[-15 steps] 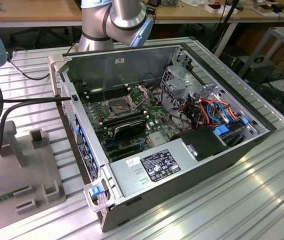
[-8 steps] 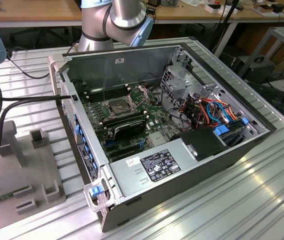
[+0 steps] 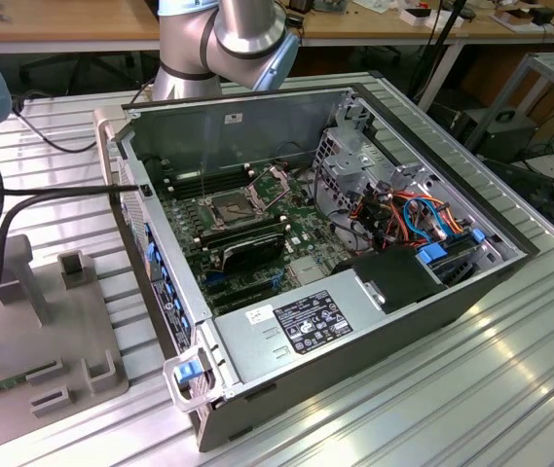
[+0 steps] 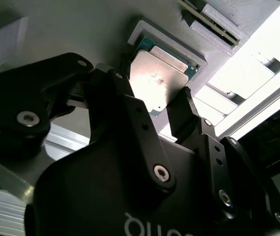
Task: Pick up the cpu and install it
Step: 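Pick up the cpu and move it towards the insertion slot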
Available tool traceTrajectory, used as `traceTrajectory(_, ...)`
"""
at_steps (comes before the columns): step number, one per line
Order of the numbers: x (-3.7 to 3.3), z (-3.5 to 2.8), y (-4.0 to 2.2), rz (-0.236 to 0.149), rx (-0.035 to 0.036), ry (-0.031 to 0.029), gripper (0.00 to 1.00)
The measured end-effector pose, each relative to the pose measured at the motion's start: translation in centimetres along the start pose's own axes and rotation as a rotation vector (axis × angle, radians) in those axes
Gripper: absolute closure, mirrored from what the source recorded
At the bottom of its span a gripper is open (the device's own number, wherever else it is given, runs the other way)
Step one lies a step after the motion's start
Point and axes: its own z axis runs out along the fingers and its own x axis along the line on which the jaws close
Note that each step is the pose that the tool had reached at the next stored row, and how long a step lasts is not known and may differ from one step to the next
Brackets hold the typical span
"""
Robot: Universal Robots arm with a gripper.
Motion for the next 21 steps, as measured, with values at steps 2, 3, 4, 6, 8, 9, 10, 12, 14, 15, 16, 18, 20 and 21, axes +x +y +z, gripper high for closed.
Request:
traceTrajectory(2,0.0,-0.26,0.01,0.0,0.0,0.0,0.45)
traceTrajectory(3,0.0,-0.39,0.03,0.0,-0.0001,-0.0001,0.45)
traceTrajectory(4,0.0,-0.52,0.03,0.0,0.0,-0.0001,0.45)
traceTrajectory(6,0.0,-0.71,0.04,0.0,-0.0001,-0.0001,0.45)
traceTrajectory(8,0.01,-0.89,0.05,0.0,-0.0001,-0.0001,0.45)
traceTrajectory(9,0.01,-1.0,0.06,0.0,-0.0001,-0.0001,0.45)
traceTrajectory(10,0.01,-1.13,0.06,0.0,0.0,-0.0001,0.45)
traceTrajectory(12,0.01,-1.7,0.09,0.0,-0.0001,-0.0001,0.45)
traceTrajectory(14,0.02,-2.17,0.12,0.0,-0.0001,-0.0001,0.45)
traceTrajectory(15,0.02,-2.37,0.13,0.0,-0.0001,-0.0001,0.45)
traceTrajectory(16,0.02,-2.54,0.14,0.0,-0.0001,-0.0001,0.45)
traceTrajectory(18,0.02,-3.2,0.17,0.0,-0.0001,-0.0002,0.45)
traceTrajectory(20,0.03,-3.66,0.2,0.0,-0.0001,-0.0001,0.45)
traceTrajectory(21,0.03,-3.87,0.21,0.0,-0.0001,-0.0001,0.45)
